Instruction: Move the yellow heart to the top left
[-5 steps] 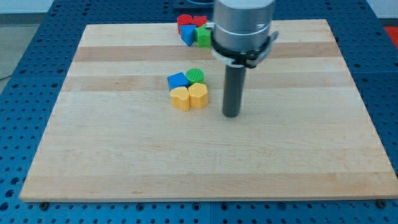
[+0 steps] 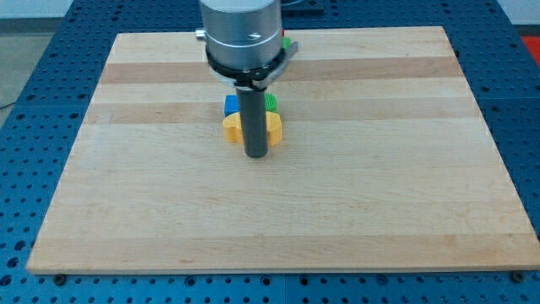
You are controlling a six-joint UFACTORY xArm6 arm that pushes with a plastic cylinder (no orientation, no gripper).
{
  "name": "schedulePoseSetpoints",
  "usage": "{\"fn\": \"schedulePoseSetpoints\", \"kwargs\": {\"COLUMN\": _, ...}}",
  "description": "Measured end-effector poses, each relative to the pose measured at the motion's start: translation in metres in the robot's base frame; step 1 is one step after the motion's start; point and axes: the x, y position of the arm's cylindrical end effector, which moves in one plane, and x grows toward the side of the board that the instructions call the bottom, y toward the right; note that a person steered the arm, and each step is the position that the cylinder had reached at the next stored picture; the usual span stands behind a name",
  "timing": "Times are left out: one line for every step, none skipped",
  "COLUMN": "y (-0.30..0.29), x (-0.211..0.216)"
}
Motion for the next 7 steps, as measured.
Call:
{"fn": "schedulePoseSetpoints", "kwargs": {"y": -0.013, "x": -0.012}}
{"fn": "schedulePoseSetpoints", "kwargs": {"y": -0.079, "x": -0.016}}
{"fn": "schedulePoseSetpoints", "kwargs": {"y": -0.123, "x": -0.018}}
{"fn": "schedulePoseSetpoints", "kwargs": {"y": -0.095, "x": -0.011}}
{"fn": "schedulePoseSetpoints", "kwargs": {"y": -0.063, "x": -0.011}}
{"fn": "schedulePoseSetpoints", "kwargs": {"y": -0.08, "x": -0.031}}
{"fn": "schedulePoseSetpoints", "kwargs": {"y": -0.142, "x": -0.078}}
